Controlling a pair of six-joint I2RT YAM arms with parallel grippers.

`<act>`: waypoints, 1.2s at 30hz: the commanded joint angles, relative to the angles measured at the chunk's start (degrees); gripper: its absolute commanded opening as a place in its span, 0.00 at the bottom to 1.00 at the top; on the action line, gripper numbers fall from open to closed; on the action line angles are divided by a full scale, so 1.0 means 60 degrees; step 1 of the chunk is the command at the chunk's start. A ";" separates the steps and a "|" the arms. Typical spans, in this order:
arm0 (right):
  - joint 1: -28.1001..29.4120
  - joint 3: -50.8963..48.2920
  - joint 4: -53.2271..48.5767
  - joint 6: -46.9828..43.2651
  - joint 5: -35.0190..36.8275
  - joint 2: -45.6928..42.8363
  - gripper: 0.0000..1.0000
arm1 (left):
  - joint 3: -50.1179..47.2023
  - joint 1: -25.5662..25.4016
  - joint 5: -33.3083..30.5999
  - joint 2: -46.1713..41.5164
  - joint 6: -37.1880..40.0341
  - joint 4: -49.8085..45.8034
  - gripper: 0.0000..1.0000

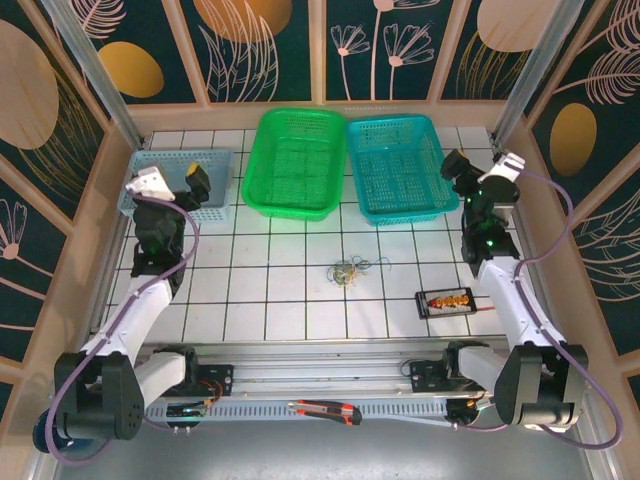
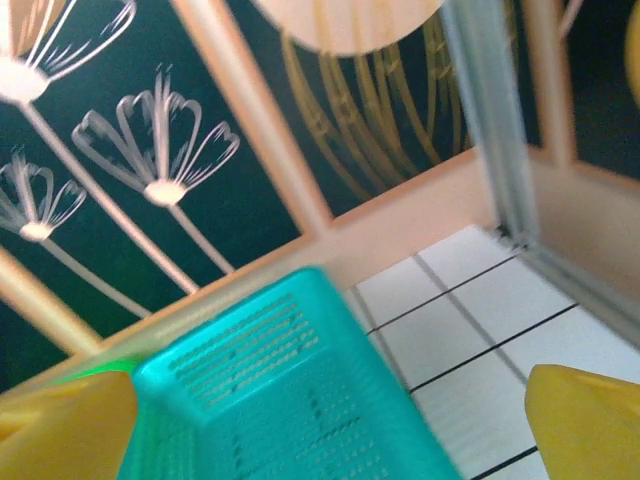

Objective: Untangle the cables

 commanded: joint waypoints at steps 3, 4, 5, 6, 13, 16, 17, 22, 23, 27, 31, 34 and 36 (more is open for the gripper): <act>0.1134 0.1515 -0.3310 -0.0040 -0.1186 0.0789 0.99 | 0.1357 -0.0026 0.2249 0.0466 -0.0918 -0.2856 0.99; 0.1474 0.1779 -0.3647 -0.0137 -0.1025 0.0994 0.99 | 0.1487 -0.0064 0.2376 0.0570 -0.0988 -0.2978 0.99; 0.1804 0.1982 -0.3926 -0.0202 -0.0856 0.1211 0.99 | 0.1631 -0.0126 0.2500 0.0715 -0.1036 -0.3085 0.99; 0.2123 0.2155 -0.4156 -0.0218 -0.0699 0.1418 0.99 | 0.1795 -0.0219 0.2586 0.0868 -0.1056 -0.3194 0.99; 0.3841 0.2471 -0.4816 0.0359 -0.0533 0.2626 0.95 | 0.2815 -0.1099 0.2331 0.2332 -0.0715 -0.3722 0.99; 0.4492 0.2274 -0.4505 0.0904 -0.0922 0.3078 0.94 | 0.3156 -0.1245 0.2197 0.2968 -0.0753 -0.3728 0.99; 0.4733 0.2196 -0.4319 0.1105 -0.0991 0.3238 0.94 | 0.3184 -0.1285 0.2138 0.3179 -0.0783 -0.3741 0.99; 0.5686 0.2360 -0.3457 0.1676 -0.1239 0.4428 0.93 | 0.3855 -0.1359 0.2127 0.4214 -0.0805 -0.3783 0.99; 0.5838 0.2498 -0.3420 0.1744 -0.1239 0.4675 0.93 | 0.3947 -0.1377 0.2155 0.4417 -0.0830 -0.3776 0.99; 0.6235 0.3081 -0.3293 0.1853 -0.1068 0.5693 0.91 | 0.4161 -0.1446 0.2081 0.4970 -0.0926 -0.3638 0.99; 0.6218 0.3383 -0.3263 0.1849 -0.0315 0.6140 0.91 | 0.4325 -0.1461 0.2018 0.5397 -0.1038 -0.3598 0.99; 0.5961 0.3480 -0.3287 0.1769 0.0171 0.6209 0.91 | 0.4399 -0.1491 0.2031 0.5624 -0.1097 -0.3545 0.99; 0.5694 0.3477 -0.3309 0.1802 0.0209 0.6175 0.91 | 0.4399 -0.1508 0.2030 0.5761 -0.1117 -0.3509 0.99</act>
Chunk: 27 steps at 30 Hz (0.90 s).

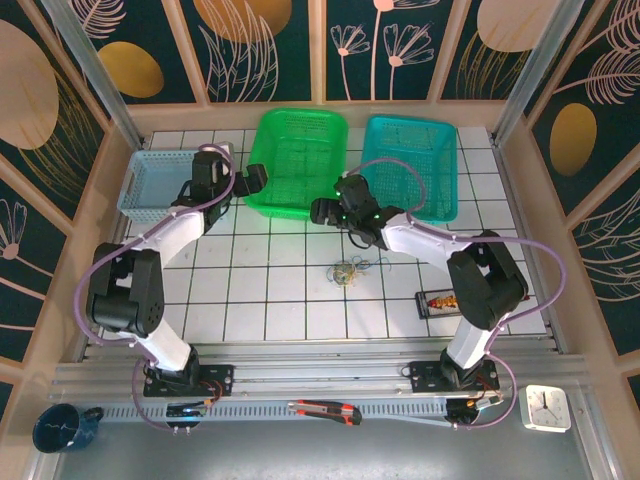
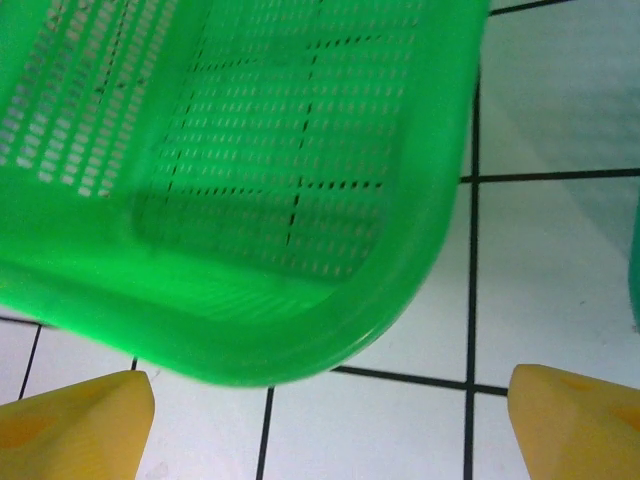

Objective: Untangle the cables

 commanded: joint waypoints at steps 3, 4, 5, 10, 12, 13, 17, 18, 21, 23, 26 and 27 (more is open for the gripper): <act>-0.0739 0.0098 -0.0289 0.0101 0.0989 0.0196 0.91 | 0.0263 -0.0063 0.0010 0.0383 -0.0235 0.0236 0.99; -0.0898 0.0054 -0.0318 0.0072 0.0971 0.0152 0.91 | 0.0246 -0.0077 0.0036 0.0428 -0.0242 0.0262 0.99; -0.1028 -0.0011 -0.0297 0.0018 0.0950 0.0104 0.91 | 0.0234 -0.0095 0.0040 0.0469 -0.0249 0.0274 0.99; -0.1628 -0.0135 -0.0158 -0.0596 0.0197 -0.0234 0.91 | 0.0144 -0.0156 0.0140 0.0609 -0.0363 0.0404 0.99; -0.1674 -0.0105 -0.0169 -0.0824 -0.0282 -0.0500 0.91 | 0.0130 -0.0178 0.0186 0.0788 -0.0430 0.0473 0.99; -0.1673 -0.0099 -0.0191 -0.0911 -0.0503 -0.0649 0.92 | 0.0117 -0.0202 0.0213 0.0799 -0.0442 0.0523 0.99; -0.1480 -0.0203 -0.0204 -0.0834 -0.1410 -0.1555 0.91 | 0.0119 -0.0250 0.0221 0.0942 -0.0531 0.0606 0.99; -0.1403 -0.0249 -0.0223 -0.0801 -0.1459 -0.1789 0.91 | 0.0115 -0.0260 0.0206 0.0973 -0.0552 0.0632 0.99; -0.1188 -0.0408 -0.0300 -0.0622 -0.1395 -0.2503 0.91 | 0.0100 -0.0307 0.0224 0.1073 -0.0640 0.0705 0.99; -0.0999 -0.0591 -0.0377 -0.0461 -0.1205 -0.2910 0.91 | 0.0100 -0.0332 0.0229 0.1141 -0.0684 0.0738 0.99; -0.0826 -0.1065 -0.0452 -0.0032 -0.0720 -0.3646 0.94 | 0.0063 -0.0405 0.0307 0.1213 -0.0753 0.0792 0.99; -0.0787 -0.1219 -0.0489 0.0130 -0.0489 -0.3833 0.95 | 0.0042 -0.0442 0.0305 0.1236 -0.0760 0.0832 0.99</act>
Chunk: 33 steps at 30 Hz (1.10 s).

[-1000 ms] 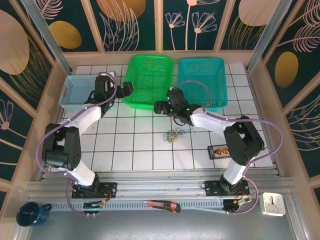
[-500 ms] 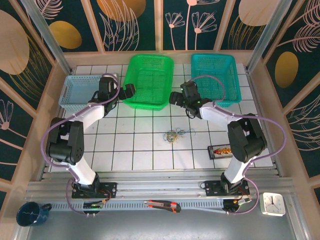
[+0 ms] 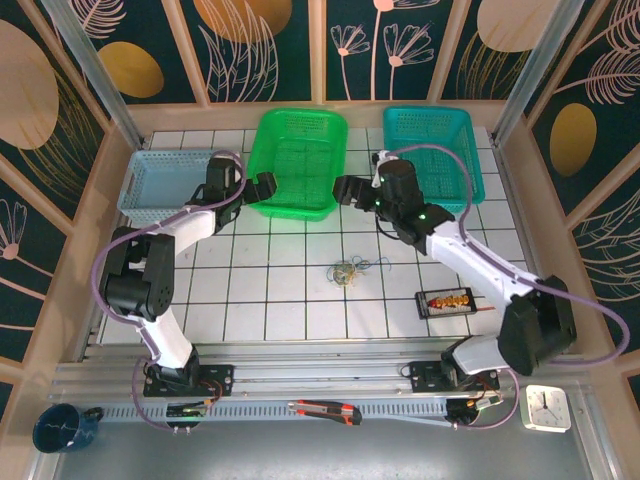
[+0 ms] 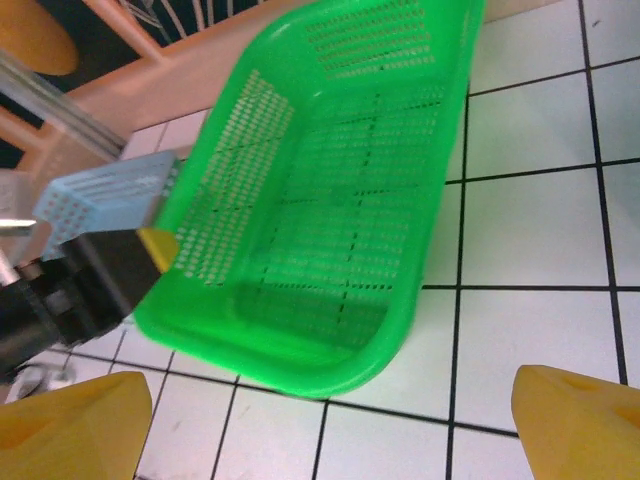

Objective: Untangle the cables

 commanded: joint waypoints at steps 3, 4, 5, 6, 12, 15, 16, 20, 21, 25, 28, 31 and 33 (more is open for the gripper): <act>0.0141 -0.0967 -0.0479 0.1098 0.1047 -0.0893 0.99 | -0.0068 -0.0197 0.0300 0.0174 -0.0330 0.0544 0.99; 0.0158 -0.1125 -0.0596 0.1258 0.1164 -0.1048 0.99 | -0.0099 -0.0249 0.0354 0.0183 -0.0407 0.0619 0.99; 0.0163 -0.1317 -0.0676 0.1384 0.1220 -0.1181 0.99 | -0.0141 -0.0284 0.0415 0.0180 -0.0493 0.0715 0.99; 0.0161 -0.1508 -0.0661 0.1423 0.1185 -0.1322 0.99 | -0.0174 -0.0332 0.0441 0.0172 -0.0564 0.0798 0.99; 0.0259 -0.2994 0.0113 0.1632 0.0214 -0.2332 0.99 | -0.0097 -0.0790 0.0600 0.0121 -0.0810 0.1079 0.99; 0.0482 -0.3385 0.0148 0.1674 0.0210 -0.2783 0.96 | 0.0037 -0.0997 0.0722 0.0059 -0.0947 0.1075 0.99; 0.0571 -0.3451 0.0057 0.1680 0.0231 -0.2917 0.96 | 0.0056 -0.1042 0.0745 -0.0012 -0.1018 0.1068 0.99; 0.0891 -0.3614 -0.0523 0.1815 0.0570 -0.3506 0.94 | -0.0276 -0.1069 0.0735 -0.0519 -0.1360 0.1187 0.99; 0.0968 -0.3668 -0.0649 0.1868 0.0668 -0.3633 0.94 | -0.0422 -0.1065 0.0684 -0.0896 -0.1404 0.1205 0.99; 0.1211 -0.4023 -0.1030 0.2215 0.0725 -0.4019 0.93 | -0.1216 -0.1065 0.0568 -0.1870 -0.1624 0.1219 0.99; 0.1398 -0.4419 -0.1032 0.2448 0.0591 -0.4044 0.92 | -0.1838 -0.1065 0.0666 -0.2670 -0.1896 0.1166 0.99; 0.1637 -0.4916 -0.0852 0.2711 0.0549 -0.3981 0.92 | -0.2621 -0.1072 0.0905 -0.3545 -0.2233 0.1258 0.99; 0.1663 -0.5247 -0.0544 0.2885 0.0420 -0.3877 0.92 | -0.3108 -0.1065 0.1009 -0.4047 -0.2469 0.1256 0.99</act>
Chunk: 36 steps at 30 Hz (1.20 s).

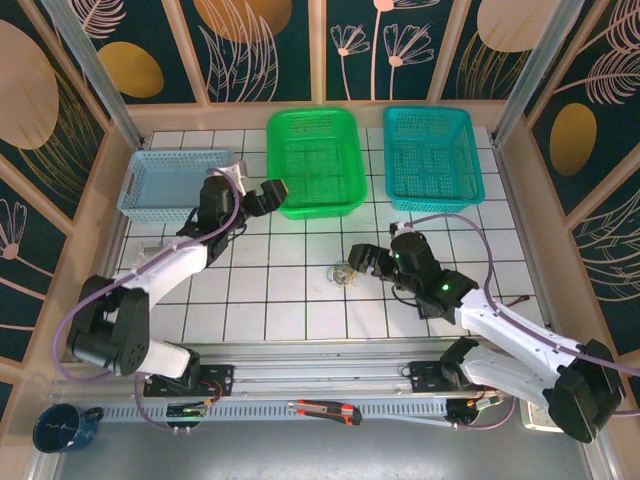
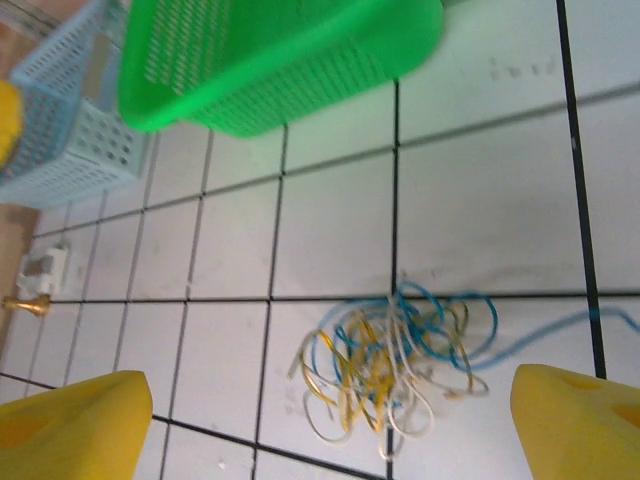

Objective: Untangle the cables

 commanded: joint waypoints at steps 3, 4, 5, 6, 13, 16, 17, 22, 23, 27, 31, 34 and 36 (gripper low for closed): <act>0.0143 -0.0798 0.0811 0.0726 -0.0237 0.0440 0.92 | -0.1274 0.0010 0.0430 -0.1239 -0.0882 0.0226 0.99; 0.0151 -0.0876 0.1073 0.0813 -0.0355 0.0614 0.92 | -0.1516 0.0010 0.0509 -0.1429 -0.1001 0.0267 0.99; 0.0194 -0.0922 0.1342 0.0864 -0.0552 0.0817 0.92 | -0.1737 0.0002 0.0585 -0.1590 -0.1118 0.0300 0.99; 0.0214 -0.0930 0.1567 0.0911 -0.0612 0.0999 0.92 | -0.1903 0.0010 0.0640 -0.1717 -0.1193 0.0327 0.99; 0.0656 -0.0112 0.3227 0.0955 -0.1062 0.3237 0.91 | -0.2932 0.0010 0.0740 -0.2438 -0.1413 0.0587 0.99; 0.0948 0.0730 0.3797 0.0944 -0.1424 0.4323 0.91 | -0.3124 0.0010 0.0740 -0.2529 -0.1426 0.0673 0.99; 0.1072 0.1015 0.3894 0.0891 -0.1533 0.4625 0.90 | -0.3134 0.0010 0.0740 -0.2531 -0.1433 0.0663 0.99; 0.1606 0.2026 0.3652 0.0584 -0.1592 0.5340 0.88 | -0.3071 0.0002 0.0569 -0.2741 -0.1259 0.0504 0.99; 0.1636 0.2027 0.3569 0.0563 -0.1500 0.5254 0.88 | -0.3066 0.0010 0.0537 -0.2786 -0.1207 0.0467 0.99; 0.1625 0.1659 0.3024 0.0544 -0.0850 0.4529 0.88 | -0.3121 0.0003 0.0490 -0.2897 -0.1055 0.0349 0.99; 0.1610 0.1331 0.2490 0.0533 -0.0437 0.3892 0.88 | -0.3292 0.0010 0.0505 -0.2897 -0.1002 0.0472 0.99; 0.1625 0.1189 0.2285 0.0597 -0.0325 0.3705 0.89 | -0.3456 -0.0008 0.0564 -0.2832 -0.1055 0.0708 0.99; 0.1625 0.1111 0.2249 0.0638 -0.0156 0.3690 0.89 | -0.3510 -0.0047 0.0557 -0.2782 -0.1065 0.0823 0.99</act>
